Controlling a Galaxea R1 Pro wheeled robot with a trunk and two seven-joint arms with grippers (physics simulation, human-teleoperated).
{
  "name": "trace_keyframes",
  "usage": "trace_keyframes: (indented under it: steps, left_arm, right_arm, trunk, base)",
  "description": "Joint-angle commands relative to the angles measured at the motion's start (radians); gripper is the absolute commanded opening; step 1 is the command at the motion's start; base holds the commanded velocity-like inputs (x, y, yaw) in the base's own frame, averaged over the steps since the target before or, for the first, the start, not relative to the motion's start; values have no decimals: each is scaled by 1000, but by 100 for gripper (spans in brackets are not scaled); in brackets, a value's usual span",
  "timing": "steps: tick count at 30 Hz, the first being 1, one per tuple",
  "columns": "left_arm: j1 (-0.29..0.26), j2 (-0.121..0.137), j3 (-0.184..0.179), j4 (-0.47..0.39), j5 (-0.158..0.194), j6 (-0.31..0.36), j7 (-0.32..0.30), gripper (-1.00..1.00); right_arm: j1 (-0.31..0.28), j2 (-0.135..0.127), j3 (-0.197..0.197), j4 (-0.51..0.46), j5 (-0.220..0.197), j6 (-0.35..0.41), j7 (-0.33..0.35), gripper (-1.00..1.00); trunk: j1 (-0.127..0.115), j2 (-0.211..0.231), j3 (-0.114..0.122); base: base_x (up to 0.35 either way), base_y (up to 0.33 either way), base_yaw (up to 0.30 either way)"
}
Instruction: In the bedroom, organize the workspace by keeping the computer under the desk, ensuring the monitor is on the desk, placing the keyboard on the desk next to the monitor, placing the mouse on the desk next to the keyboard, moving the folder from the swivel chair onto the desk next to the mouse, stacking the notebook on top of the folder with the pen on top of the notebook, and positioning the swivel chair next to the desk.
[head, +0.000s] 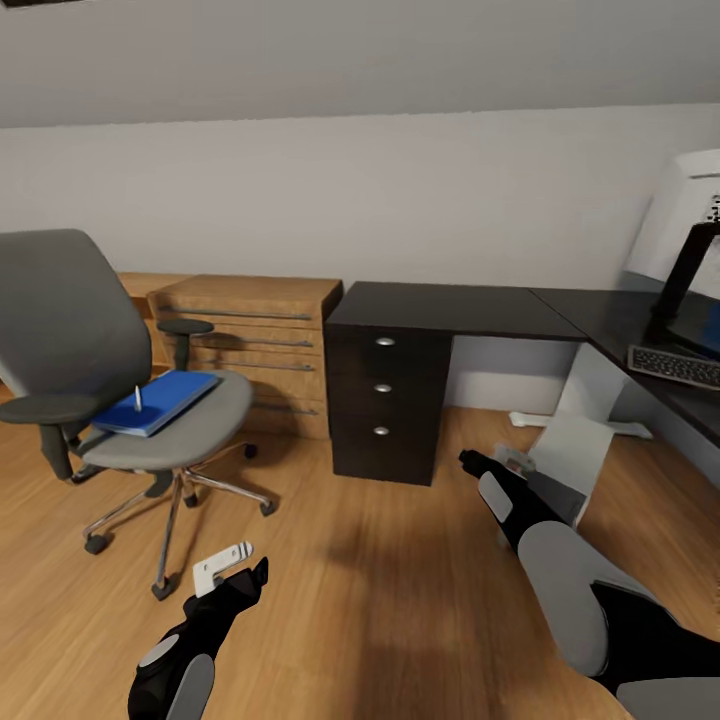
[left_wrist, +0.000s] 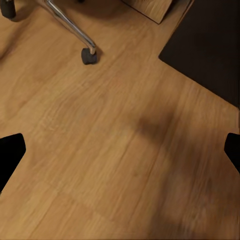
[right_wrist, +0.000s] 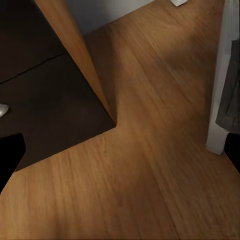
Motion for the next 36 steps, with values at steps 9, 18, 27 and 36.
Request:
trace_keyframes:
  steps: [9, 18, 27, 36]
  left_arm:
    - [0, 1, -1, -1, 10, 4, 8, 100]
    - [0, -4, -1, -7, 14, 3, 11, 100]
    - [0, -6, -2, -9, 16, 3, 13, 100]
    - [0, -7, -2, -8, 18, 4, 16, 100]
  right_arm:
    - [0, 1, 1, -2, -8, 4, -5, 100]
    - [0, 1, 2, -3, -6, 4, -4, 100]
    - [0, 2, 8, -3, 20, -24, -3, 100]
    - [0, 2, 11, -2, 47, -37, -4, 100]
  trunk:
    - [0, 0, 7]
    - [0, 0, 8]
    - [0, 0, 8]
    - [3, -2, -19]
  base:
    - [55, 196, -209]
    - [2, 18, -30]
    - [0, 1, -2]
    - [0, 0, 0]
